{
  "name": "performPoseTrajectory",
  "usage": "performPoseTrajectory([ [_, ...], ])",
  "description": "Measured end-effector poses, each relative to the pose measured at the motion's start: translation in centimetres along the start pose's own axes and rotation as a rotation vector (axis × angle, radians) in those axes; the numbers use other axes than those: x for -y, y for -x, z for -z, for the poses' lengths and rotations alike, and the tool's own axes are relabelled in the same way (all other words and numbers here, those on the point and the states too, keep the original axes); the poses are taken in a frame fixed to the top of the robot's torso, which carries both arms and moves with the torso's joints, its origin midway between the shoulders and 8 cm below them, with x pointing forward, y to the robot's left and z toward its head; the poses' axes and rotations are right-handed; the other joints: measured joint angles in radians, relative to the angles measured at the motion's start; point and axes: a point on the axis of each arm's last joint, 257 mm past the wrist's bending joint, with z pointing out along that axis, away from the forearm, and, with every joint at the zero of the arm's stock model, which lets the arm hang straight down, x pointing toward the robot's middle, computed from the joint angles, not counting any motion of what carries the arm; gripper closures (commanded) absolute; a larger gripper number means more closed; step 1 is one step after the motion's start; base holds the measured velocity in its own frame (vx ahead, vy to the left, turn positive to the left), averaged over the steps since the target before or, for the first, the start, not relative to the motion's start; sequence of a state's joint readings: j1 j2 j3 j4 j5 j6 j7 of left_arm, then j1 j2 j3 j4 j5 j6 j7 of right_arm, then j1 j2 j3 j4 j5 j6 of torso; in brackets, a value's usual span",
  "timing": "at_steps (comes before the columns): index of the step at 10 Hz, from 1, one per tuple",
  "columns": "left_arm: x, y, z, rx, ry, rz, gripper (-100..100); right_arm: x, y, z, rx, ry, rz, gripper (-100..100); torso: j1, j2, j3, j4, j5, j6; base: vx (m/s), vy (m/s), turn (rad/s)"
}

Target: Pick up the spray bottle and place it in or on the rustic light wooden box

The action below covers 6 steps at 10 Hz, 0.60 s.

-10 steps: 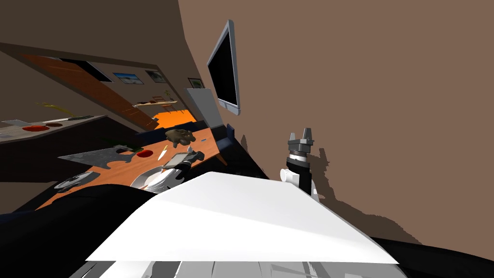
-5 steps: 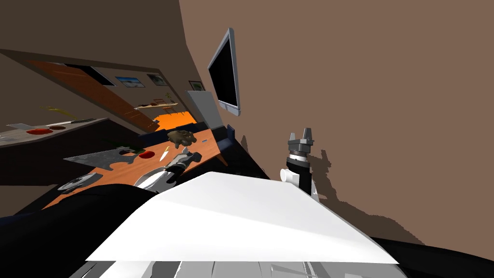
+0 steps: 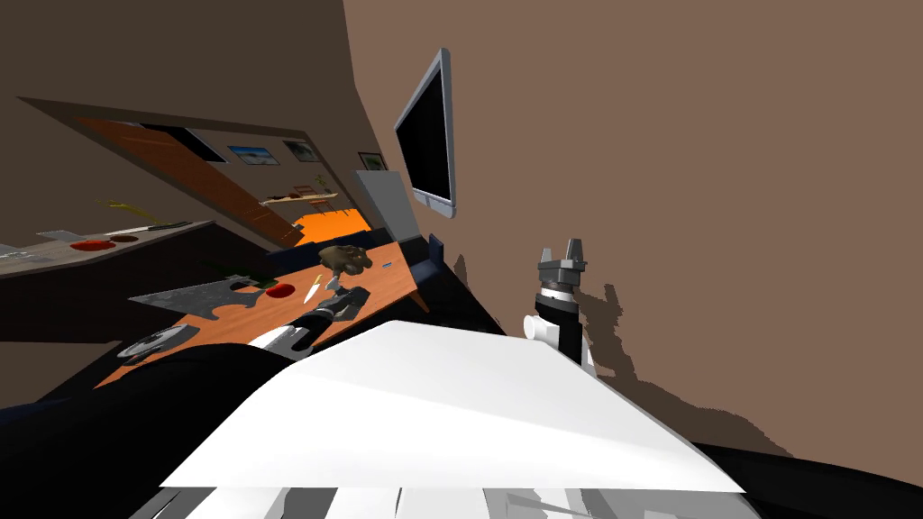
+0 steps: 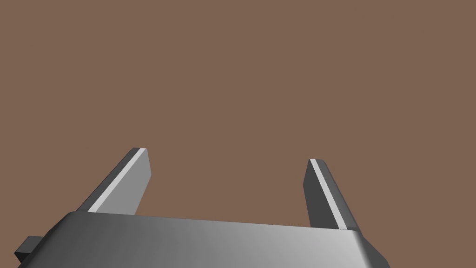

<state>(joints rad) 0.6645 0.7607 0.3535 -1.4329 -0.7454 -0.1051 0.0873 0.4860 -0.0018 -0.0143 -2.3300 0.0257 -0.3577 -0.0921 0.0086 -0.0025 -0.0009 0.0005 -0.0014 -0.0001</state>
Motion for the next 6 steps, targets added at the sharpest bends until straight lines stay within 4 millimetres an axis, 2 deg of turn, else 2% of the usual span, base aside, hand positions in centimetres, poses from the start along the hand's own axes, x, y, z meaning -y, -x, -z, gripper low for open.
performPoseTrajectory([
  [6,-5.1,0.4,3.0,-0.020,0.097,0.061,100,0.0,0.0,0.0,0.000,0.000,0.000,0,0.000,-0.001,0.000,0.000,0.000,-0.003,0.101,0.143,0.064],
])
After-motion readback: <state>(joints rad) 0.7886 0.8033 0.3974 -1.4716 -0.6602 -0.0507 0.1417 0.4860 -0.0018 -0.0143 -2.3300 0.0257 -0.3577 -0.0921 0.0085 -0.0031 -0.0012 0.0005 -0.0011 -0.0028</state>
